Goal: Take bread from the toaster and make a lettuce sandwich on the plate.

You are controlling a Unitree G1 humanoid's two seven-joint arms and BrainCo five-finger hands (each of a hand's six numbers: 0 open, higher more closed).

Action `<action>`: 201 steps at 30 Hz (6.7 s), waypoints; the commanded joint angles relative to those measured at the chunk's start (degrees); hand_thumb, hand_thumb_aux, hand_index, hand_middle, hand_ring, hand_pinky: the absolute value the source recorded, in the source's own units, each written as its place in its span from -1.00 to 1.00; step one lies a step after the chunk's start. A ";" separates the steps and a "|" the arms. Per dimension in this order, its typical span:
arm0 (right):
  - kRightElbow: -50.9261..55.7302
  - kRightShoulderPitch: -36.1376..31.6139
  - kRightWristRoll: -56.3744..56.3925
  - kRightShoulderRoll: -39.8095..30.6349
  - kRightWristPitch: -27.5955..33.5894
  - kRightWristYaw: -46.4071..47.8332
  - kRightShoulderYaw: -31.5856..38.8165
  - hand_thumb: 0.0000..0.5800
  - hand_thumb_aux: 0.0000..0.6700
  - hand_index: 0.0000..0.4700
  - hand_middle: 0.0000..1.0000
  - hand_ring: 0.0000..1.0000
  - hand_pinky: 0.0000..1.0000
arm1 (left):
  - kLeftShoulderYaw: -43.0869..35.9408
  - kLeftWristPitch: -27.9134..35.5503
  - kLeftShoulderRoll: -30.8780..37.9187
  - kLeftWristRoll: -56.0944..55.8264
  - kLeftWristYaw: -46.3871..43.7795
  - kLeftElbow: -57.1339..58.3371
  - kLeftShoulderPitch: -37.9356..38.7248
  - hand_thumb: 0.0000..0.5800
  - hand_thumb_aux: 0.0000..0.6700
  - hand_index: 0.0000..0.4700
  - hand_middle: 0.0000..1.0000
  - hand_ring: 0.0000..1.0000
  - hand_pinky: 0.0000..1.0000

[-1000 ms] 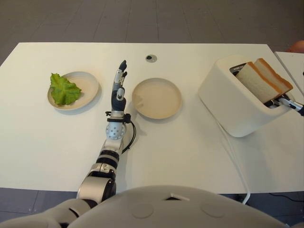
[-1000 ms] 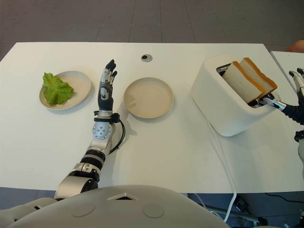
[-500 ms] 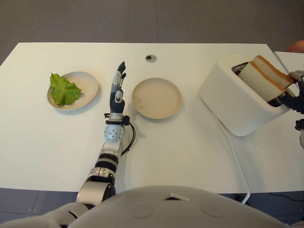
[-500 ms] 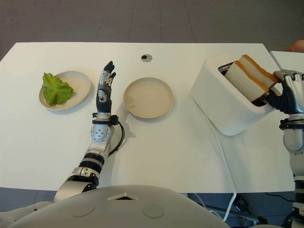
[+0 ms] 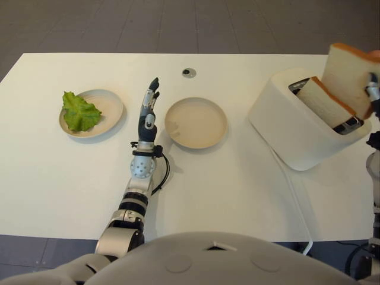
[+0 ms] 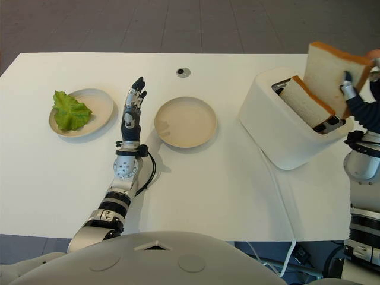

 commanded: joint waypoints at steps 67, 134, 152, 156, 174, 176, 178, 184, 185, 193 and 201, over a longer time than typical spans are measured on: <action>-15.37 7.25 7.09 15.03 -3.51 38.88 35.82 -1.00 -1.00 -1.00 -1.00 -1.00 -1.00 | 1.62 43.03 34.93 42.47 18.38 15.98 -9.14 -1.00 -1.00 -1.00 -1.00 -1.00 -1.00; -10.45 -1.81 11.53 16.35 -3.24 36.30 24.70 -1.00 -1.00 -1.00 -1.00 -1.00 -1.00 | -25.62 8.05 25.34 20.18 -15.27 -18.07 13.20 -0.86 -0.93 -0.93 -1.00 -1.00 -1.00; -5.77 11.13 -10.72 1.87 11.18 29.92 -2.18 -1.00 -1.00 -1.00 -1.00 -1.00 -1.00 | -16.20 8.49 25.84 23.48 -4.49 -20.89 10.00 -1.00 -1.00 -1.00 -1.00 -1.00 -1.00; -4.01 13.04 -11.45 1.20 12.44 29.61 -1.31 -1.00 -1.00 -1.00 -1.00 -1.00 -1.00 | -13.40 6.65 25.92 20.97 -2.41 -23.56 10.31 -1.00 -1.00 -1.00 -1.00 -1.00 -1.00; -9.38 6.12 -8.12 4.05 8.53 17.17 -1.36 1.00 1.00 1.00 0.58 0.58 0.58 | -9.99 6.04 23.81 18.17 -1.04 -19.73 10.55 -1.00 -1.00 -1.00 -1.00 -1.00 -1.00; -10.36 3.75 -4.87 5.56 7.36 15.14 -2.18 1.00 1.00 1.00 0.67 0.67 0.67 | -9.72 5.92 23.44 17.96 -0.80 -19.22 10.52 -1.00 -1.00 -1.00 -1.00 -1.00 -1.00; -13.71 0.60 4.17 7.67 4.77 14.91 -2.96 1.00 1.00 1.00 0.69 0.69 0.69 | -9.13 5.67 23.00 17.12 -0.48 -18.78 10.38 -1.00 -1.00 -1.00 -1.00 -1.00 -1.00; -21.82 -6.74 23.13 12.04 6.23 24.84 10.18 1.00 1.00 1.00 0.62 0.62 0.62 | -6.94 5.84 20.72 15.48 1.88 -17.23 9.52 -1.00 -1.00 -1.00 -1.00 -1.00 -1.00; -22.23 -6.95 24.82 13.02 7.28 26.70 12.93 1.00 1.00 1.00 0.62 0.62 0.62 | -6.20 6.08 20.28 14.79 2.37 -16.96 9.20 -1.00 -1.00 -1.00 -1.00 -1.00 -1.00; -12.12 -0.28 22.40 22.45 11.47 34.95 32.47 1.00 1.00 1.00 0.62 0.62 0.62 | -0.11 6.44 17.14 6.25 4.78 -16.58 8.13 -1.00 -1.00 -1.00 -1.00 -1.00 -1.00; -7.66 7.19 22.30 28.39 15.29 34.89 36.17 1.00 1.00 1.00 0.59 0.59 0.59 | 0.24 5.56 14.86 4.89 3.28 -15.43 8.92 -1.00 -1.00 -1.00 -1.00 -1.00 -1.00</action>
